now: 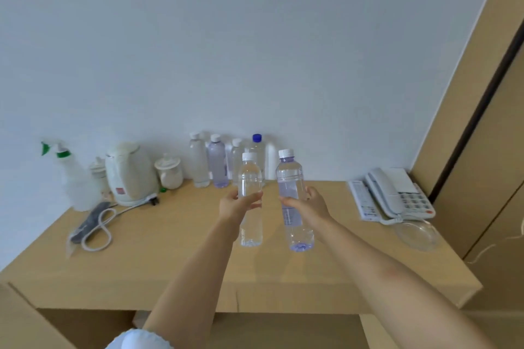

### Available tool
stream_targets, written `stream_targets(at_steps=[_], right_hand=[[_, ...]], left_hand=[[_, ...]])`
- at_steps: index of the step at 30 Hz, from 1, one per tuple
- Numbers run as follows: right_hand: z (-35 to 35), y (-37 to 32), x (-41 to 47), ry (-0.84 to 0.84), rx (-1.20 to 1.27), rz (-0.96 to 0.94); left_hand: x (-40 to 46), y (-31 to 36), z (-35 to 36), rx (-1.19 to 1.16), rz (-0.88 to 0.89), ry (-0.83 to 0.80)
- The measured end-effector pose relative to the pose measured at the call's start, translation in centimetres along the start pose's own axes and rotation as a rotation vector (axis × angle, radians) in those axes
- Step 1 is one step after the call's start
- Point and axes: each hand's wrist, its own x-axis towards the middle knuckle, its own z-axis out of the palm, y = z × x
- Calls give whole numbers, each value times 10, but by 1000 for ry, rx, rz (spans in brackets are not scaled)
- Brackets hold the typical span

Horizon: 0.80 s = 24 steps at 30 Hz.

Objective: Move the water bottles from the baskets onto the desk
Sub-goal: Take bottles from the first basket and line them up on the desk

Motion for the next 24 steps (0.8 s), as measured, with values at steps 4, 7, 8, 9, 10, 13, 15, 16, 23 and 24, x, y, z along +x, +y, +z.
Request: stream_targets(at_steps=[4, 7, 8, 9, 10, 13, 15, 16, 23, 24], right_hand=[[-54, 2, 29, 25, -3, -17], [-78, 4, 45, 33, -5, -29], [-83, 5, 50, 32, 0, -31], [-88, 6, 56, 31, 1, -28], [-92, 8, 63, 27, 1, -26], [-99, 14, 86, 34, -54, -17], [-99, 19, 101, 39, -83, -17], [-99, 20, 110, 42, -81, -18], [-88, 22, 187, 54, -214, -15], [-87, 23, 194, 56, -245, -13]], left_hand=[[17, -5, 61, 16, -25, -72], [31, -7, 89, 50, -34, -56], [36, -7, 96, 57, -33, -45], [42, -7, 102, 61, -33, -32], [48, -7, 107, 64, -31, -22], [65, -10, 115, 82, -39, -5], [80, -13, 118, 95, -43, 12], [90, -14, 119, 105, -39, 24], [175, -25, 115, 398, 27, 100], [181, -26, 115, 464, 24, 118]])
